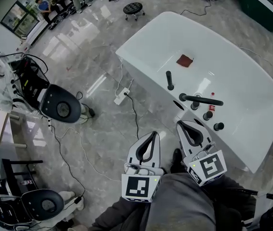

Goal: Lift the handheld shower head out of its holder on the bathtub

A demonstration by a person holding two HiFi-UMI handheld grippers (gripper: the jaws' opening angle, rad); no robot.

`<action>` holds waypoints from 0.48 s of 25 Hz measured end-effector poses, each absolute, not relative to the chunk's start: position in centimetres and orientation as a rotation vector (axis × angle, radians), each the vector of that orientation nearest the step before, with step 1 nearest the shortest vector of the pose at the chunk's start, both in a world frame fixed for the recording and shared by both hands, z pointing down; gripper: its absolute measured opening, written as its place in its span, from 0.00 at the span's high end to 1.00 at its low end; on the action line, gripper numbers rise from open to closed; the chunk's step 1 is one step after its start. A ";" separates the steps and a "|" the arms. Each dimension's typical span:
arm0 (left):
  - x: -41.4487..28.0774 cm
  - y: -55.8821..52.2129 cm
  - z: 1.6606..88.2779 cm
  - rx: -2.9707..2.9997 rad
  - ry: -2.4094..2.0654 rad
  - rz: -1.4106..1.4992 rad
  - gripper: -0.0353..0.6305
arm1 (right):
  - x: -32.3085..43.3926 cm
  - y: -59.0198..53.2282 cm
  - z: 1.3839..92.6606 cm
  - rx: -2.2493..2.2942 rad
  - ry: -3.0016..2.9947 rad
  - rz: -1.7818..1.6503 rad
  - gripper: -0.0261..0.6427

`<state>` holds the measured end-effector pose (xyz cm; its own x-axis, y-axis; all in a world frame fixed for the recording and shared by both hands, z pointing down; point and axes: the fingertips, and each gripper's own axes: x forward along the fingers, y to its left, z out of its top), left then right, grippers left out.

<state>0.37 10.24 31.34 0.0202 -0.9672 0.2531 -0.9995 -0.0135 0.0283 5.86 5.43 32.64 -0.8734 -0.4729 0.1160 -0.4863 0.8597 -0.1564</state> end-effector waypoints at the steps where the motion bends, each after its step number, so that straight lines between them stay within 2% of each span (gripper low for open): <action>1: 0.2 10.0 31.4 2.080 -2.061 0.246 0.94 | 5.7 5.1 32.6 0.757 -2.964 0.285 0.96; 12: -1.9 7.1 32.3 2.053 -2.080 0.280 0.94 | 3.9 1.9 34.0 0.746 -2.967 0.331 0.96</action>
